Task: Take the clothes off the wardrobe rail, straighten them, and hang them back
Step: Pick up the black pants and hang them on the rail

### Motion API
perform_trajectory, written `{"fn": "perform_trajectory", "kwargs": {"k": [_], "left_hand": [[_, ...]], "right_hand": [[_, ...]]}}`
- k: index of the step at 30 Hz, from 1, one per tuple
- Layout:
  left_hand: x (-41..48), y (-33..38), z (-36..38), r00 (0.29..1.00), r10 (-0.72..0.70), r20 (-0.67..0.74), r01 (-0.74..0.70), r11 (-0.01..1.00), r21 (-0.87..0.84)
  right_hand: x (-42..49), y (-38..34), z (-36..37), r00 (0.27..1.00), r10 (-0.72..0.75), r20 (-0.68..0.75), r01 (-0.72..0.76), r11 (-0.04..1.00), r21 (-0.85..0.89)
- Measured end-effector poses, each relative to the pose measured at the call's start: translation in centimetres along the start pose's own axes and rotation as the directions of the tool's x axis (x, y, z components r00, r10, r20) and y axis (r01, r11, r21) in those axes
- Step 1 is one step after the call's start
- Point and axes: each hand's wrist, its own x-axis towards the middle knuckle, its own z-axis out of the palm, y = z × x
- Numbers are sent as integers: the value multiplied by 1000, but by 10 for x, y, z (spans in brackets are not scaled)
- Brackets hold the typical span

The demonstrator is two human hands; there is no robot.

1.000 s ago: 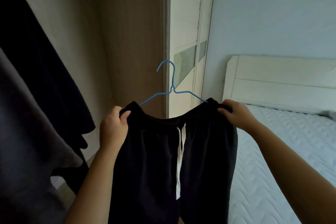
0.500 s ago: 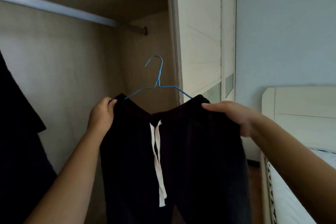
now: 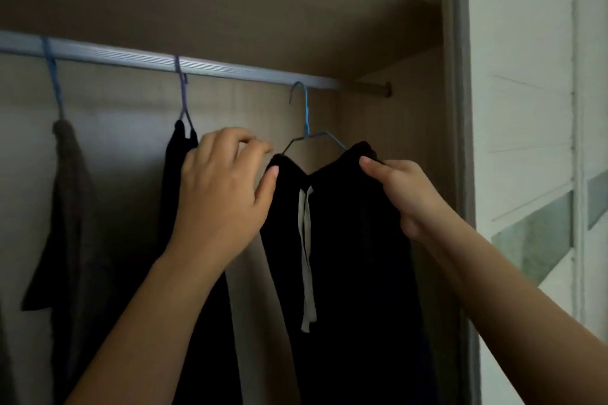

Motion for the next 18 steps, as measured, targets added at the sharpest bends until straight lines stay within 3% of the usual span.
{"fn": "perform_trajectory", "kwargs": {"k": [5, 9, 14, 18], "left_hand": [[3, -35, -15, 986, -165, 0, 163, 972, 168], [-1, -43, -20, 946, -314, 79, 308, 948, 79], [-4, -45, -22, 946, -303, 116, 310, 949, -50], [-6, -47, -24, 951, -279, 137, 289, 955, -61]], "right_hand": [[43, -11, 59, 985, -173, -20, 172, 984, -45], [72, -18, 96, 975, -221, -9, 220, 974, -51], [97, -19, 126, 977, -207, -51, 202, 976, -85], [108, -14, 136, 979, -194, -68, 180, 968, -172]]}}
